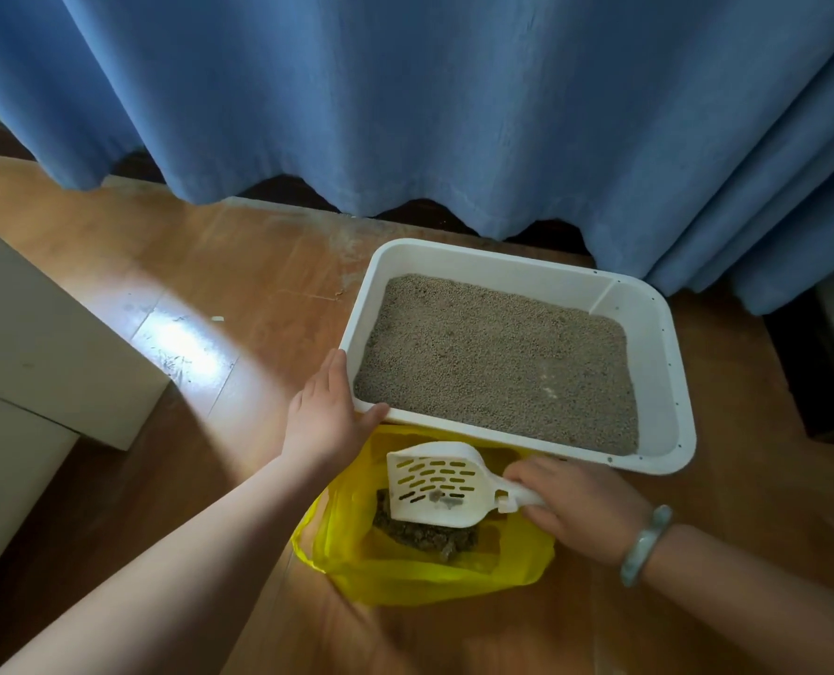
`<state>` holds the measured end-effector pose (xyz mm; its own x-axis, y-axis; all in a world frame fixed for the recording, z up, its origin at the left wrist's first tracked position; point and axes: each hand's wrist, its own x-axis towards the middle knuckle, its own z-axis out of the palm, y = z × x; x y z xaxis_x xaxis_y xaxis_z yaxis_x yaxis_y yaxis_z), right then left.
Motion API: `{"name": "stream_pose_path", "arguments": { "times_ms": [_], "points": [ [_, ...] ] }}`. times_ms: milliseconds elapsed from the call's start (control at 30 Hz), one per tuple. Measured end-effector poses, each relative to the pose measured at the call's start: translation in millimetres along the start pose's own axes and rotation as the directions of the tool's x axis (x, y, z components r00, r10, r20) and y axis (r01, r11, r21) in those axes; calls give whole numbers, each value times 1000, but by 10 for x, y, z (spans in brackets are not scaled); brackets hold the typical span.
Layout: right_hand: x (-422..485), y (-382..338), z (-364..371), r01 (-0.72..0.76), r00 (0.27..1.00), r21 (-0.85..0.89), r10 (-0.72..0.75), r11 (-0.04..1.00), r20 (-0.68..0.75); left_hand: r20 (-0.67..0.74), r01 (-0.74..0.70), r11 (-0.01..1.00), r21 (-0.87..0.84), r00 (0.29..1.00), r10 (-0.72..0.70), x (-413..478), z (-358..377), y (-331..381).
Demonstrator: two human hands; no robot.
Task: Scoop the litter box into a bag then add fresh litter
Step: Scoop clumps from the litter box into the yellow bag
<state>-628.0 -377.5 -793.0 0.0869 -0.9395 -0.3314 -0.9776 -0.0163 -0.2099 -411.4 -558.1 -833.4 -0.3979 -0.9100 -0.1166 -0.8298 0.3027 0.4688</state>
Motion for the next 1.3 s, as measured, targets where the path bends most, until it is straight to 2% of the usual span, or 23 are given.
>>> {"name": "stream_pose_path", "arguments": {
  "times_ms": [133, 267, 400, 667, 800, 933, 1000, 1067, 1167, 1233, 1300],
  "points": [
    [-2, -38, 72, 53, 999, -147, -54, 988, -2, -3, -5, 1000, 10, 1000, 5, 0, 9, -12],
    [-40, 23, 237, 137, 960, -141, -167, 980, -223, -10, -12, 1000, 4, 1000, 12, -2, 15, -13],
    [-84, 87, 381, 188, 926, -227, -249, 956, -283, -9, -7, 1000, 11, 1000, 7, 7, 17, -14],
    [-97, 180, 451, 169, 860, -259, -271, 951, -432, -23, 2, 1000, 28, 1000, -2, -15, 25, -1],
    [-103, 138, 402, 163, 866, -225, -249, 960, -433, -25, 11, 1000, 29, 1000, -10, -14, 23, 1],
    [-100, 121, 315, 125, 941, -48, -134, 991, -312, -23, 17, 1000, 21, 1000, -16, -12, 17, -4],
    [-87, 99, 219, 28, 988, 169, -2, 985, -155, -17, 31, 1000, 4, 999, -31, -9, 11, 4],
    [-74, 82, 160, -59, 998, 391, 63, 918, 3, -20, 40, 999, -11, 999, -40, -8, 15, 26],
    [-7, 83, 78, -69, 997, 578, 81, 813, 5, -27, 47, 999, -27, 999, -48, 0, 19, 70],
    [57, 105, -11, -69, 996, 626, 93, 777, -7, -20, 51, 998, -36, 998, -52, 8, 21, 98],
    [156, 138, -142, -67, 992, 619, 121, 783, -46, -14, 50, 997, -51, 999, -51, 22, 27, 115]
  ]
}}
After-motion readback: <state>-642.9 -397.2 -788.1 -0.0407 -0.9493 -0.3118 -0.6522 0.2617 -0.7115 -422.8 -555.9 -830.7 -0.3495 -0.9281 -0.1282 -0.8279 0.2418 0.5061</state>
